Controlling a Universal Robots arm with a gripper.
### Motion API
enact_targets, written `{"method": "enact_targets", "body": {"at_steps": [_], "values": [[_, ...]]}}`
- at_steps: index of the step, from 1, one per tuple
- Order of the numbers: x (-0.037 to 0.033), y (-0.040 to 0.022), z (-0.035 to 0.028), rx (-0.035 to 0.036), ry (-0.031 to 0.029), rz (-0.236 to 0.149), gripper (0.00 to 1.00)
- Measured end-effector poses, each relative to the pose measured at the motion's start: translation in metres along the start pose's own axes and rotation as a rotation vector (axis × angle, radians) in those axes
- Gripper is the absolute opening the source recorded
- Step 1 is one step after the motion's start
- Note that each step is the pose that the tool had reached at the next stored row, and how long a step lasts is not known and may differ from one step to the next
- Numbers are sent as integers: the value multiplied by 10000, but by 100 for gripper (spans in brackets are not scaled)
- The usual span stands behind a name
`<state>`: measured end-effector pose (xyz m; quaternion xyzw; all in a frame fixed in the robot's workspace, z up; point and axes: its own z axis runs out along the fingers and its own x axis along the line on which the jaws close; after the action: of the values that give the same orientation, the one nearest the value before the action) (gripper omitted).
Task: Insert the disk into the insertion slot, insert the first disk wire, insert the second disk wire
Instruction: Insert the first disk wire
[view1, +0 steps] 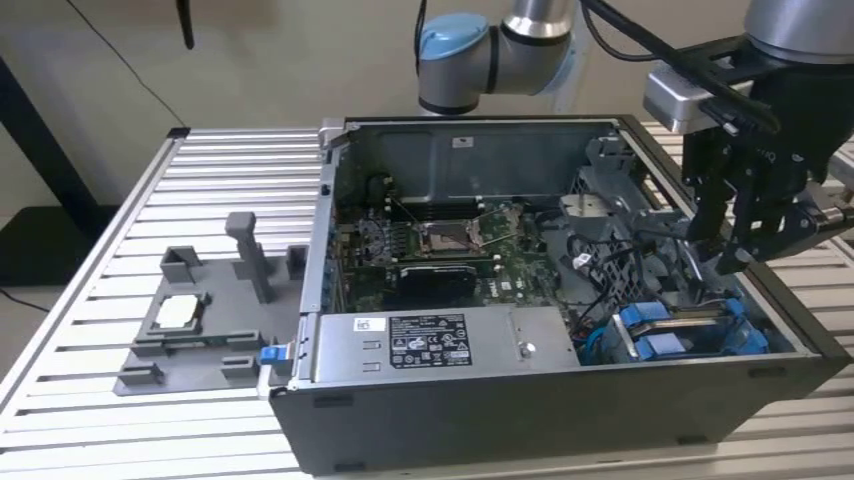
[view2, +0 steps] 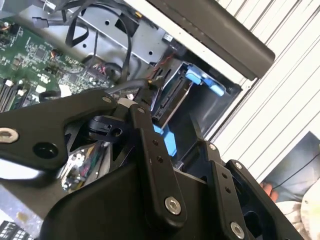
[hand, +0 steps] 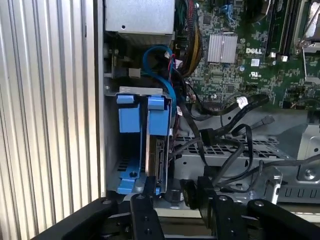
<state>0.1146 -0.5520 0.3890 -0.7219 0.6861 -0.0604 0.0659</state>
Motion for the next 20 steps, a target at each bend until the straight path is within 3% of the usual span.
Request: {"method": "enact_targets", "body": {"at_steps": [1, 3, 6, 8, 13, 19, 20], "values": [[-20, 0, 5, 36, 59, -38, 47], [-74, -1, 14, 39, 133, -55, 47], [-156, -2, 25, 25, 403, -103, 47], [-157, 0, 29, 23, 449, -114, 47], [-165, 30, 46, 46, 641, -146, 47], [-248, 43, 84, 266, 851, -178, 44], [-255, 43, 87, 283, 870, -182, 38]]}}
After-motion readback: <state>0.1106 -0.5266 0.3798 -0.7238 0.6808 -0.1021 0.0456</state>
